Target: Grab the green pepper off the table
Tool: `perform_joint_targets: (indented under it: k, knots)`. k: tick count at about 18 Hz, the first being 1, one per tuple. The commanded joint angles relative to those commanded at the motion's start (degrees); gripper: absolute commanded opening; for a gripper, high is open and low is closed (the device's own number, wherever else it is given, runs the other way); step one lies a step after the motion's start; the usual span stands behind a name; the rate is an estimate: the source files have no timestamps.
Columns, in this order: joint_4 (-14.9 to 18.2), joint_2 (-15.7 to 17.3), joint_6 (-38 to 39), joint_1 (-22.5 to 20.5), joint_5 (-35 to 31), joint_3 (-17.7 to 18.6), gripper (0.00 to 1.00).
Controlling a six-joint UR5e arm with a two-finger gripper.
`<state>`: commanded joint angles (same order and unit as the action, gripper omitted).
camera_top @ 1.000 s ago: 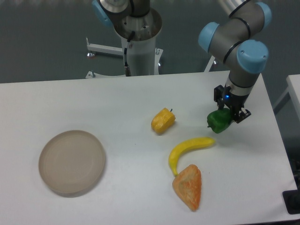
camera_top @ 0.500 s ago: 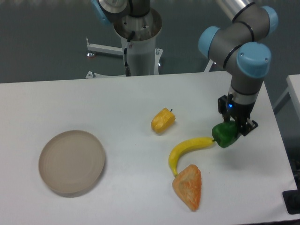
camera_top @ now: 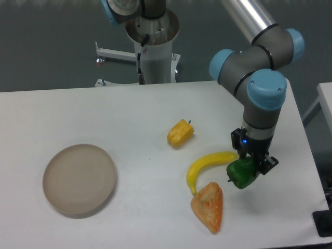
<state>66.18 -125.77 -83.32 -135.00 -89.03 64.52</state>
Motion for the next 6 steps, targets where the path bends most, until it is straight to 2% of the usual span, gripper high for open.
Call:
perform_joint_targets:
  k: [6]
  knots:
    - [-0.09, -0.36, 1.06, 0.79, -0.09, -0.09, 0.30]
